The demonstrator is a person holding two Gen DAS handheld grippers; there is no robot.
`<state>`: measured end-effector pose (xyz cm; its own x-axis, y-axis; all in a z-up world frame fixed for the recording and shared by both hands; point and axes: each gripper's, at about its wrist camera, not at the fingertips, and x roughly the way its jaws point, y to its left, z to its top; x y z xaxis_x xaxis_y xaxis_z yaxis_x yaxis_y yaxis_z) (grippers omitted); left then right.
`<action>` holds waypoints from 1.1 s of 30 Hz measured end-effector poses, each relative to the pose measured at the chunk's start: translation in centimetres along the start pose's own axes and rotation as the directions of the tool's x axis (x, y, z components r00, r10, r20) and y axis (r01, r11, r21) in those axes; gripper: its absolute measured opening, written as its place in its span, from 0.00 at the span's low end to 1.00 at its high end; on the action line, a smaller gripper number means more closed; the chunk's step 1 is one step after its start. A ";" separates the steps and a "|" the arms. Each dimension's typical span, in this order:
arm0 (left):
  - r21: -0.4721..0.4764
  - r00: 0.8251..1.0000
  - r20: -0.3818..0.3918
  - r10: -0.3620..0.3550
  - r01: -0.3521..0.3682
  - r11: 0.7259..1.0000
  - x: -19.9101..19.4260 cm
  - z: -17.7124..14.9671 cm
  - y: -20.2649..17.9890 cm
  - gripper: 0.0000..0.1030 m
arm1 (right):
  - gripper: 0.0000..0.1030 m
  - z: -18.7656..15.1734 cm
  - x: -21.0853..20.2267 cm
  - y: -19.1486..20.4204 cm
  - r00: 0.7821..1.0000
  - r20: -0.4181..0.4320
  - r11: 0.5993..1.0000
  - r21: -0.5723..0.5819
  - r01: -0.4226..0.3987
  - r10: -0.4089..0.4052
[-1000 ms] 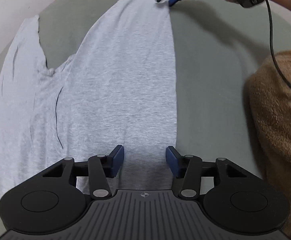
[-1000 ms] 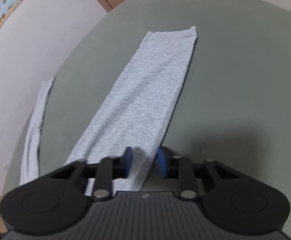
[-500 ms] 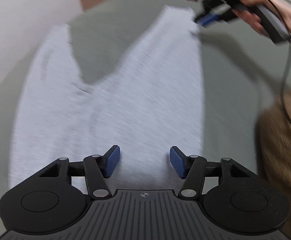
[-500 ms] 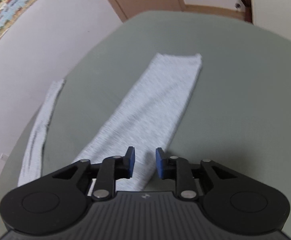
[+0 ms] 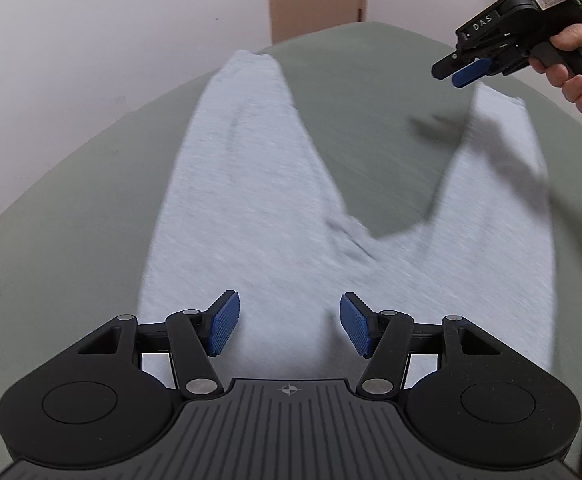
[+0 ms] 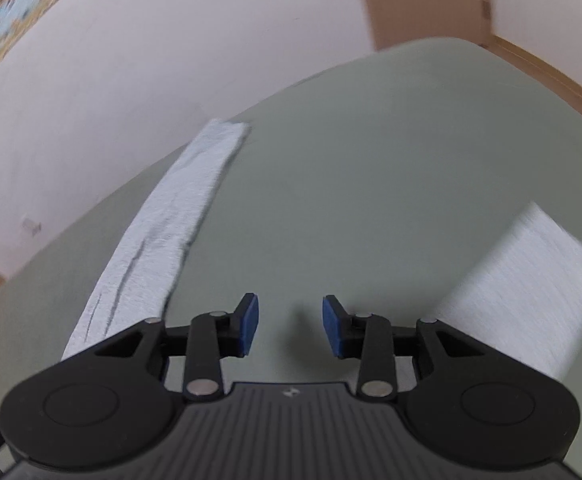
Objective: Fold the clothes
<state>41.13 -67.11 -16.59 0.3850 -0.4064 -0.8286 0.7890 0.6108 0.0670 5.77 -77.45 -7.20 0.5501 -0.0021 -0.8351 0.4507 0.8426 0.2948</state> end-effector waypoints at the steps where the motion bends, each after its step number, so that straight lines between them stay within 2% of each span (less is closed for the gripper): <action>1: 0.003 1.000 0.004 0.000 0.000 1.000 0.6 0.8 0.5 0.53 | 0.37 0.6 0.4 0.5 1.000 -0.002 1.000 -0.017 -0.002 0.002; 6: 0.013 0.995 0.097 -0.002 0.001 1.000 1.4 4.0 2.6 0.53 | 0.37 4.8 2.5 4.5 0.999 -0.007 0.985 -0.167 -0.037 0.037; 10: -0.047 0.981 0.189 -0.041 0.051 0.998 1.9 5.6 4.5 0.55 | 0.38 7.7 5.1 7.0 1.000 -0.027 0.961 -0.277 -0.013 0.006; 11: -0.047 0.980 0.193 -0.048 0.058 0.997 2.3 5.9 4.9 0.55 | 0.39 8.1 5.5 7.3 0.999 -0.032 0.957 -0.291 -0.009 -0.001; 15: -0.057 0.981 0.192 0.000 0.011 0.998 3.2 5.7 5.9 0.55 | 0.40 9.2 7.0 8.3 0.999 -0.046 0.929 -0.369 0.002 -0.020; 19: -0.065 0.981 0.196 -0.012 0.026 0.998 4.3 5.6 7.0 0.55 | 0.41 11.5 9.3 9.8 0.997 -0.058 0.896 -0.443 0.026 -0.058; 22: -0.047 0.983 0.183 -0.026 0.036 0.998 5.9 6.9 7.8 0.55 | 0.47 13.5 11.2 11.9 0.994 -0.054 0.875 -0.481 0.054 -0.091; 25: -0.038 0.980 0.196 -0.036 0.045 0.998 7.0 8.7 8.7 0.55 | 0.48 14.0 11.7 12.7 0.993 -0.061 0.874 -0.483 0.059 -0.101; 31: -0.021 0.981 0.179 -0.079 0.084 0.996 10.1 13.3 10.5 0.55 | 0.48 12.8 11.1 10.4 0.989 -0.087 0.921 -0.381 0.080 -0.121; 33: -0.034 0.987 0.151 -0.055 0.061 0.998 11.1 15.2 10.8 0.55 | 0.48 13.1 11.0 9.6 0.992 -0.081 0.938 -0.341 0.067 -0.100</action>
<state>61.20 -75.37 -16.67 0.4091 -0.5374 -0.7374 0.7943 0.6076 -0.0021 25.34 -76.41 -7.47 0.4437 -0.0430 -0.8951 0.2197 0.9736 0.0622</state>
